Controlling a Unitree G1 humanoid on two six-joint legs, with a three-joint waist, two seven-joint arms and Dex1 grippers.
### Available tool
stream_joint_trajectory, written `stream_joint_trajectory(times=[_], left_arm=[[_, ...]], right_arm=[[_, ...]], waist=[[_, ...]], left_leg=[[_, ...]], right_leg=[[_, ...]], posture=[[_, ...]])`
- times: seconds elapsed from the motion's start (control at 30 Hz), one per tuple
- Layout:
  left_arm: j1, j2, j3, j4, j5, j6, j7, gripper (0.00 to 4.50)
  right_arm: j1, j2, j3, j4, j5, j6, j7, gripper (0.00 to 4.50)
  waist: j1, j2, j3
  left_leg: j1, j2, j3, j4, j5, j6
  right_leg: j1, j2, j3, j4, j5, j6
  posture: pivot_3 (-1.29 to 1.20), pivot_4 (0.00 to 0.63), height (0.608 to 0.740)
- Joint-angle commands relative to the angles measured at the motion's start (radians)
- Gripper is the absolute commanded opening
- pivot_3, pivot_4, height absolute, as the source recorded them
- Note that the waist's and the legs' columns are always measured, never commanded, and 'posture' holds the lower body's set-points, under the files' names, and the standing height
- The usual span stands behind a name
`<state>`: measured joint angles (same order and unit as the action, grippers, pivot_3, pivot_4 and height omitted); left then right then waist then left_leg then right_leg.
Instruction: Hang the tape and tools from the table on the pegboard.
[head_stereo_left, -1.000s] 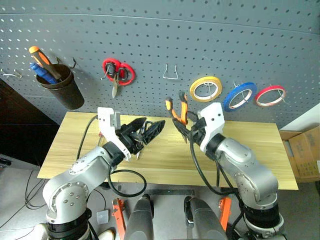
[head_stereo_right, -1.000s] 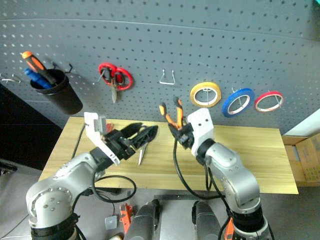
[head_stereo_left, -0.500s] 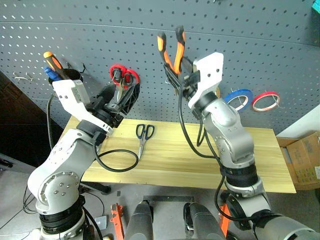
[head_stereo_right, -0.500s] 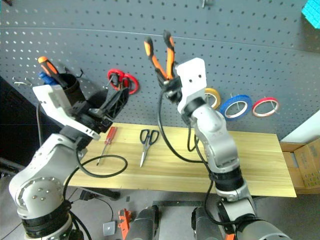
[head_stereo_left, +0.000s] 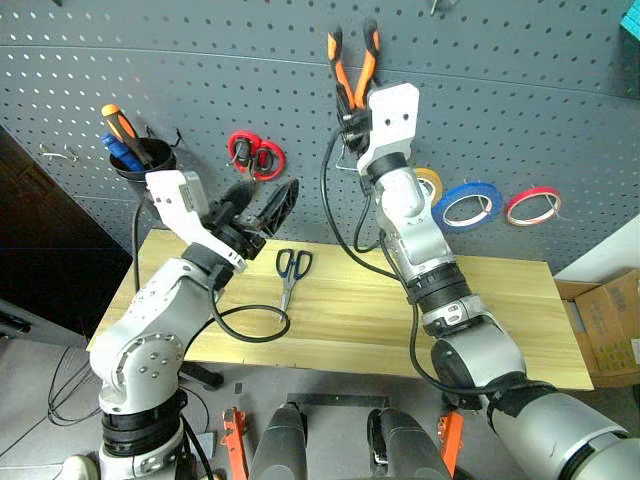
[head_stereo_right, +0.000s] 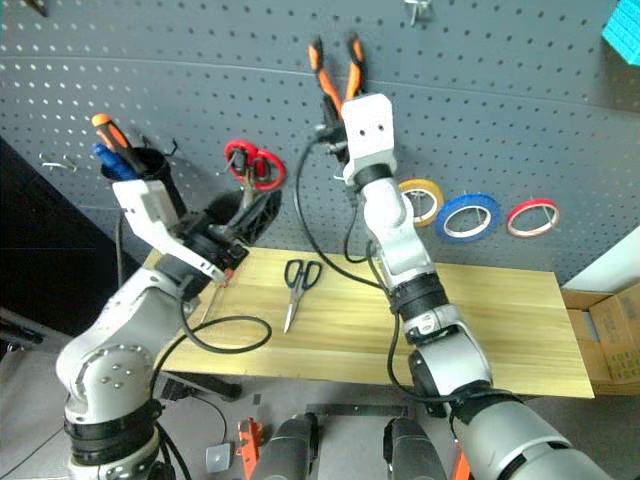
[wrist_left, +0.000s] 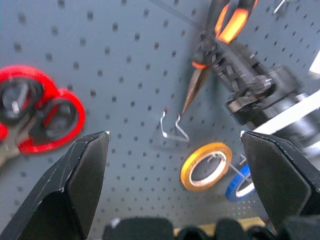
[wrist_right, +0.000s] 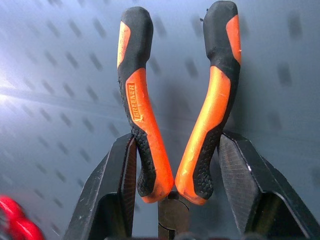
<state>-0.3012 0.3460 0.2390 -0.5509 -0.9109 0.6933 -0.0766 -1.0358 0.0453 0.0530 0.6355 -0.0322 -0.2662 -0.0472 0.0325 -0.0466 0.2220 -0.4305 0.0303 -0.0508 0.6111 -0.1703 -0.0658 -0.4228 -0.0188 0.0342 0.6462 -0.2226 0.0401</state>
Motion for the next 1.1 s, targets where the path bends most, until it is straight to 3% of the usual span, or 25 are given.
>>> stream_joint_trajectory(times=[0.03, 0.77, 1.0, 1.1], left_arm=[[0.005, 0.0, 0.006, -0.034, 0.002, -0.023, -0.007, 4.5], [0.058, 0.046, 0.034, -0.074, -0.038, 0.005, 0.028, 4.5], [0.045, 0.039, 0.02, -0.063, -0.032, -0.001, 0.029, 4.5], [0.044, 0.039, 0.02, -0.061, -0.033, -0.002, 0.027, 4.5]], right_arm=[[-0.02, 0.013, -0.017, 0.045, -0.013, -0.109, -0.03, 2.1], [0.064, 0.061, 0.02, 0.109, -0.069, -0.093, -0.067, 2.1], [0.093, 0.062, 0.031, 0.092, -0.092, -0.043, -0.066, 4.32], [0.101, 0.059, 0.026, 0.072, -0.09, -0.025, -0.066, 4.48]], waist=[[0.0, 0.0, 0.0], [0.02, 0.001, 0.0], [0.02, 0.001, 0.0], [0.02, 0.001, 0.0]], left_leg=[[0.0, 0.0, 0.0, 0.0, 0.0, 0.0], [0.002, 0.0, 0.0, 0.0, 0.0, 0.001], [0.002, 0.0, 0.0, 0.0, 0.0, 0.001], [0.002, 0.0, 0.0, 0.0, 0.0, 0.001]], right_leg=[[0.0, 0.0, 0.0, 0.0, 0.0, 0.0], [0.001, 0.0, 0.0, 0.001, 0.0, -0.001], [0.001, 0.0, 0.0, 0.001, -0.001, -0.001], [0.001, 0.0, 0.0, 0.001, -0.001, -0.001]], posture=[[0.22, 0.15, 0.74], [0.24, 0.175, 0.74], [0.23, 0.176, 0.74], [0.22, 0.179, 0.74]])
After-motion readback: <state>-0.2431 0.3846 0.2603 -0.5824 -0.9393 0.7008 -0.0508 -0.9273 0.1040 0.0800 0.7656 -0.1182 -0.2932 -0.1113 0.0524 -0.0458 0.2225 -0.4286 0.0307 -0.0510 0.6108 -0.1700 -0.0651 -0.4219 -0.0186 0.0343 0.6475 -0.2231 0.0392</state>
